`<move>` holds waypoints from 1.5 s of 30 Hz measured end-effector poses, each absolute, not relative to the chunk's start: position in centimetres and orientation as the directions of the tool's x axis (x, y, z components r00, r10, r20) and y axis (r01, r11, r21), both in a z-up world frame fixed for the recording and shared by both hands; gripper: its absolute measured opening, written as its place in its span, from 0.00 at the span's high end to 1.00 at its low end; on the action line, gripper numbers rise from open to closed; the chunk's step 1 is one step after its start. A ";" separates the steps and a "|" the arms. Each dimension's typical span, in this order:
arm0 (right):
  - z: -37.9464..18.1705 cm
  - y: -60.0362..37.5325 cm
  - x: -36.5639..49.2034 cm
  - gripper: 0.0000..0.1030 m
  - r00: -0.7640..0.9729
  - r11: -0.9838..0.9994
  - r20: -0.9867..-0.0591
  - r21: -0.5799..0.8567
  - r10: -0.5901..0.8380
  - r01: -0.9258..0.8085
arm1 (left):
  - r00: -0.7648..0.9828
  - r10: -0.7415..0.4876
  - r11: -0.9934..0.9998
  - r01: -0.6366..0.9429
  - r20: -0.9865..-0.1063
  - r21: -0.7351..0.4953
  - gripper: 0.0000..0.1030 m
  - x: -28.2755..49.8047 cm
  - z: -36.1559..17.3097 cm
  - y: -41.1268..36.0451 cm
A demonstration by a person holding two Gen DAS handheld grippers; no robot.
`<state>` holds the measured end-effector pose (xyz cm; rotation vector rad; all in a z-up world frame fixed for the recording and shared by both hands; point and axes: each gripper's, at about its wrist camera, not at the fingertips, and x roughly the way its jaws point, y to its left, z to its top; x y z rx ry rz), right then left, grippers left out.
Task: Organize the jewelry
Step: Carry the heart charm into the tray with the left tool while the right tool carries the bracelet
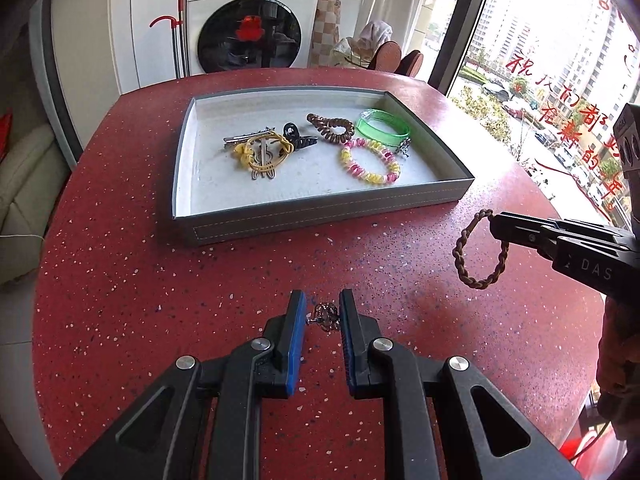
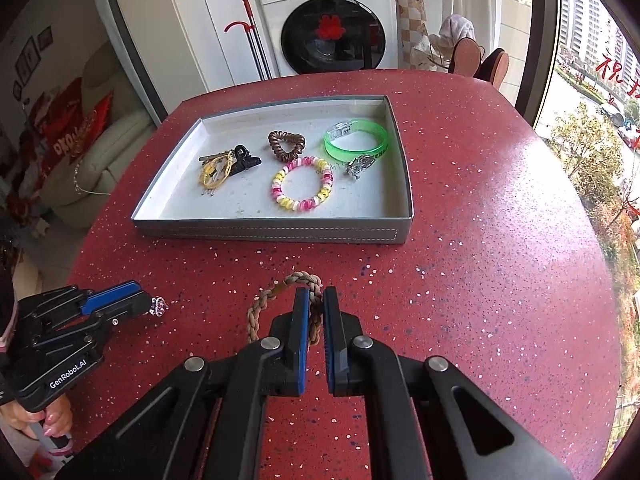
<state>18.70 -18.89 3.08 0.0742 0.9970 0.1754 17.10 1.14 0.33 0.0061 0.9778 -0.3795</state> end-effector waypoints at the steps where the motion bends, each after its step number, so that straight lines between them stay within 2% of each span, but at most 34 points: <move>1: 3.0 -18.9 18.6 0.93 0.529 0.983 -0.829 0.144 0.181 -0.111 | 0.497 -0.312 0.934 0.315 -0.810 -0.167 0.66 17.0 0.3 1.4; 8: 2.5 -18.8 18.1 0.93 0.530 0.978 -0.822 0.185 0.210 -0.101 | 0.475 -0.344 0.930 0.288 -0.810 -0.226 0.66 16.7 0.5 4.0; 23: 4.5 -18.8 18.8 0.93 0.547 0.976 -0.809 0.189 0.215 -0.104 | 0.521 -0.329 0.939 0.265 -0.788 -0.217 0.66 17.8 2.2 4.6; 35: 8.0 -18.9 23.2 0.93 0.588 0.976 -0.781 0.200 0.212 -0.086 | 0.599 -0.343 0.934 0.302 -0.724 -0.193 0.66 22.8 5.7 2.2; 45: 6.6 -18.3 28.4 0.93 0.556 0.975 -0.805 0.215 0.210 -0.056 | 0.587 -0.293 0.950 0.267 -0.755 -0.162 0.66 27.7 4.0 1.8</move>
